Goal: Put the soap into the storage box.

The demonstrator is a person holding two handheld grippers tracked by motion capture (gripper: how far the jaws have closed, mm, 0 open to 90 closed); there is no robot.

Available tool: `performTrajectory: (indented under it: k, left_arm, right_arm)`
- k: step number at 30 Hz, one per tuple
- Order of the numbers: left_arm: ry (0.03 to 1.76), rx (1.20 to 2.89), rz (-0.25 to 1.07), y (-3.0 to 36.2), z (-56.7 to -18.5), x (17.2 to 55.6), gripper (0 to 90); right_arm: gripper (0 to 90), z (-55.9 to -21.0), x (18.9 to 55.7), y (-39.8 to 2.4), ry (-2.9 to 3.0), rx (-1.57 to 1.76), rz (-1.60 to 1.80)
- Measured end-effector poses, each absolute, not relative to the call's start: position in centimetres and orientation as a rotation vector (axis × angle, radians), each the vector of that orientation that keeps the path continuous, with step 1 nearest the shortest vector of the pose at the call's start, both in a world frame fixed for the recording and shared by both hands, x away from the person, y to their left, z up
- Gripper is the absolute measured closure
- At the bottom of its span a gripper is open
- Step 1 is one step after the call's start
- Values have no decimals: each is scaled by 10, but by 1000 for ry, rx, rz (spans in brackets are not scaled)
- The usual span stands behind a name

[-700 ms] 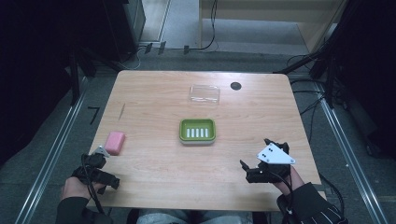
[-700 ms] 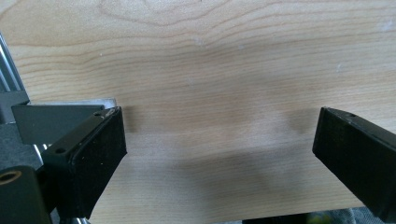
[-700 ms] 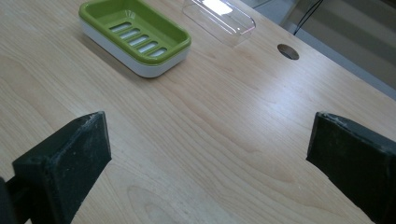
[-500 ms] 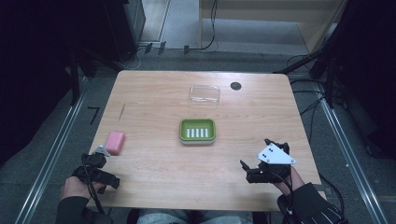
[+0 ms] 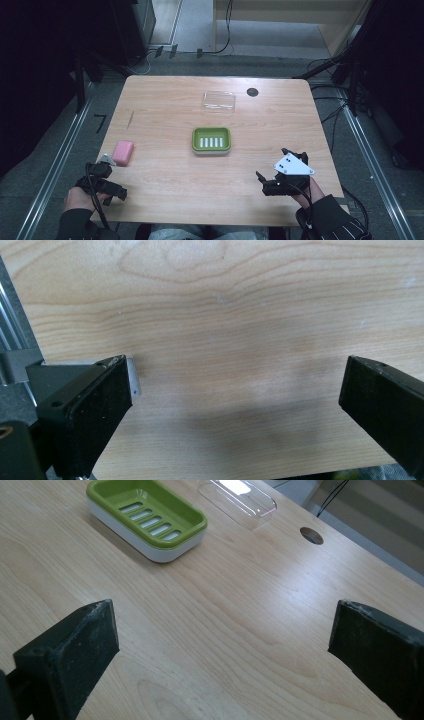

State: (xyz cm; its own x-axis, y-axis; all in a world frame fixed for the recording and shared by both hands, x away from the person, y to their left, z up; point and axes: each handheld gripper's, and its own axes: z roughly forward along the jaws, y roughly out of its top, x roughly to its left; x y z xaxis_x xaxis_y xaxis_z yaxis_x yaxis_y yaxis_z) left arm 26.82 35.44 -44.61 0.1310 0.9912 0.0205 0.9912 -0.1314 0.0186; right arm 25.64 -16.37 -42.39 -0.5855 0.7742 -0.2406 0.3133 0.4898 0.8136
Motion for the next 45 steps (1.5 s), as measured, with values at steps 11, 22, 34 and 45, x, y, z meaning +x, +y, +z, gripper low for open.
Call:
performTrajectory:
  k: [11, 22, 34, 45]
  left_arm:
    - [2048, 2347, 51, 351, -443, 281, 10]
    - [1986, 2373, 10, 347, -442, 294, 9]
    - [1958, 2383, 25, 340, -440, 308, 2]
    - [1954, 2375, 40, 341, -437, 323, 0]
  right_arm:
    - [0, -424, 255, -165, 2135, 897, 988]
    - [0, -425, 254, -167, 2134, 899, 976]
    - [0, -425, 254, -167, 2138, 902, 979]
    - [0, -425, 254, -167, 2140, 901, 978]
